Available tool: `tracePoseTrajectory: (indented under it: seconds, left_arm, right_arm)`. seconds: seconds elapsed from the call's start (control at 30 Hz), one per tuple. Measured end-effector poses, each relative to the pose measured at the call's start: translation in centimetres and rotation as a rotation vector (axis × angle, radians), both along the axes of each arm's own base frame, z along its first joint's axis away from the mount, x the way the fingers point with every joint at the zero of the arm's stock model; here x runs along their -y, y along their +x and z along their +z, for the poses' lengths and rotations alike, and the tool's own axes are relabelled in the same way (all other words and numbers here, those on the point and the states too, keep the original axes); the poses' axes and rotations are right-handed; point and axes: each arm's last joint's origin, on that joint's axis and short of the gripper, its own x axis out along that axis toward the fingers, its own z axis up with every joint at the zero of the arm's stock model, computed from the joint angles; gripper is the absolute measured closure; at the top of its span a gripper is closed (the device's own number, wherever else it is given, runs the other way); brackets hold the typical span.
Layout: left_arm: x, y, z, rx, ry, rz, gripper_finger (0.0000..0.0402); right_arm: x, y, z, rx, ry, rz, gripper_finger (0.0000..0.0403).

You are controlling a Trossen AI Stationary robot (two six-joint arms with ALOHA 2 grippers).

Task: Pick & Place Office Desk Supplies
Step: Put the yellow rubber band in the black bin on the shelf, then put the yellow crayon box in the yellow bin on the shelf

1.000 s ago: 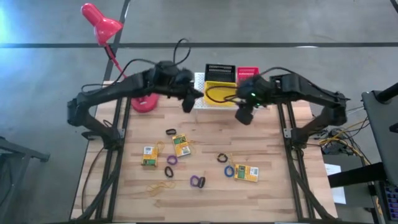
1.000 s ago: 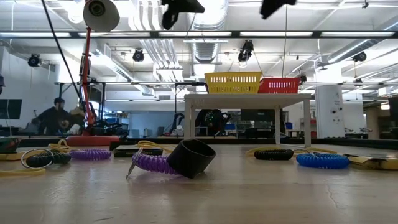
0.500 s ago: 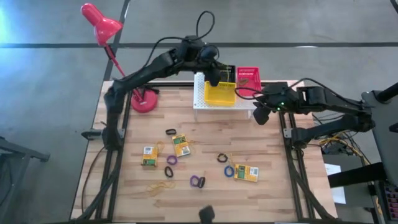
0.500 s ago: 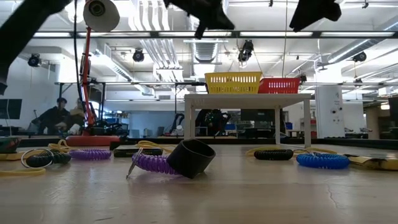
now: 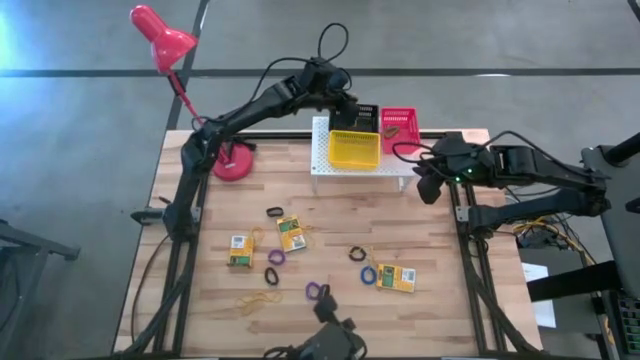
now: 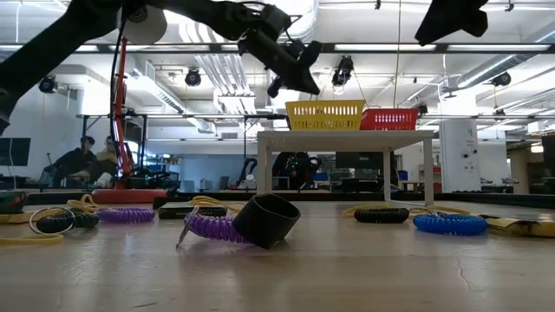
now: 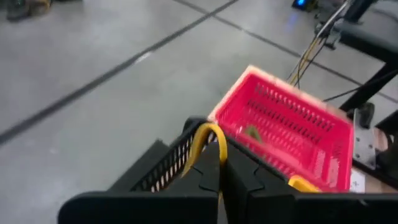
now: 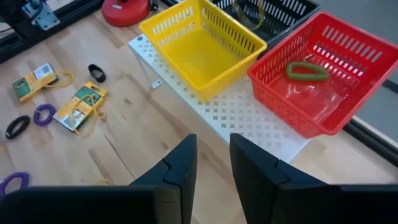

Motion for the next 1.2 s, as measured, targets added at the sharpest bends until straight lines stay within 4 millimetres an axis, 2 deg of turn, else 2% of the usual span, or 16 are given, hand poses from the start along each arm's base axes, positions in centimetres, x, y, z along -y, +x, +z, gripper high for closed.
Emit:
tracePoseTrajectory:
  seconds: [0.2,0.33,0.47,0.6,0.77,0.97,1.07,1.2]
  left_arm:
    - [0.0,-0.7,-0.1,-0.058,-0.017,0.044,0.0384]
    - [-0.3,-1.8,0.1,-0.106,-0.046,0.063,0.033]
    - [-0.2,-2.8,0.4,-0.153,-0.077,0.072,0.0269]
    - [0.6,-4.0,2.6,-0.127,-0.064,0.069,0.0229]
    - [2.0,-6.0,6.1,-0.078,-0.009,0.038,0.0206]
    - [4.7,-9.6,10.7,-0.089,0.145,-0.06,0.0208]
    - [5.8,-11.2,11.9,-0.125,0.18,-0.088,0.0214]
    - [7.4,-13.4,12.7,-0.201,0.174,-0.124,0.0223]
  right_arm:
    - [0.0,-0.2,0.1,-0.016,-0.035,0.037,0.0305]
    - [0.0,0.4,-0.1,-0.046,-0.055,0.057,0.0303]
    - [0.2,1.7,-0.5,-0.045,-0.057,0.058,0.0305]
    - [0.3,3.7,-1.1,-0.019,-0.036,0.066,0.0302]
    - [0.6,5.3,-1.0,0.002,0.051,0.051,0.0284]
    - [0.4,6.6,-0.3,0.056,0.274,0.136,0.0247]
    - [-0.3,7.5,-1.1,0.024,0.371,0.202,0.0229]
    - [-1.4,8.6,-3.3,-0.093,0.463,0.277,0.0212]
